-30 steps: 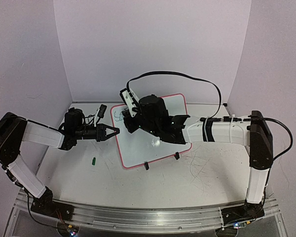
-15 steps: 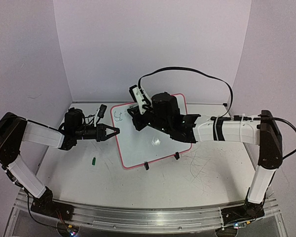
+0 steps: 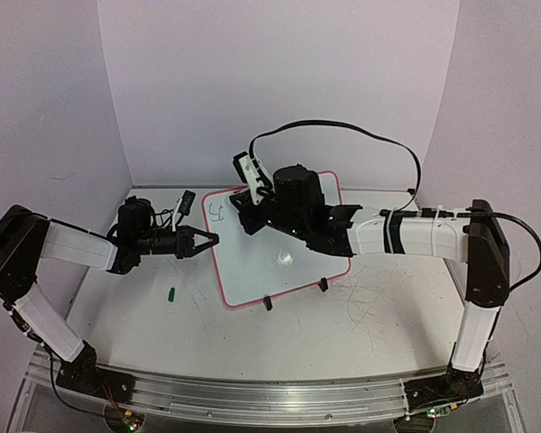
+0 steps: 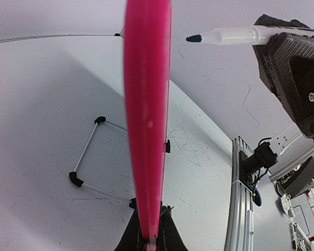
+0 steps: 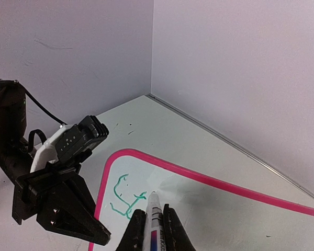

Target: Write a sentence on the whiteboard

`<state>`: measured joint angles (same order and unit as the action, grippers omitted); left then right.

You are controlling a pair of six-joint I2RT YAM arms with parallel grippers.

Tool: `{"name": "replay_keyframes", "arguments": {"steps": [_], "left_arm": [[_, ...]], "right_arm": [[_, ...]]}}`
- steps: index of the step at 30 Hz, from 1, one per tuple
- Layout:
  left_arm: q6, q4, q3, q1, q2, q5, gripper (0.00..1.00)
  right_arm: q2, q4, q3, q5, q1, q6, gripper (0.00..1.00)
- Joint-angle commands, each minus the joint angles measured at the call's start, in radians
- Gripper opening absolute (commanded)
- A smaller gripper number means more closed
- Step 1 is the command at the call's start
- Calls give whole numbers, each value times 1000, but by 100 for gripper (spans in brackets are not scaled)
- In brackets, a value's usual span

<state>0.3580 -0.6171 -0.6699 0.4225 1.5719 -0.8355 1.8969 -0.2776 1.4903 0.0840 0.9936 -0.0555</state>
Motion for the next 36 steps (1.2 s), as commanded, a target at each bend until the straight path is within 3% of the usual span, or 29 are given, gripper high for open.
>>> {"name": "replay_keyframes", "arguments": {"steps": [1,36], "left_arm": [[-63,31,-36,6,-13,45,0],[-68,36,-38,5,-16,47,0]], "right_arm": [[24,-9,46,-13,6,-3,0],[13,34,11,83,19,1,0]]}}
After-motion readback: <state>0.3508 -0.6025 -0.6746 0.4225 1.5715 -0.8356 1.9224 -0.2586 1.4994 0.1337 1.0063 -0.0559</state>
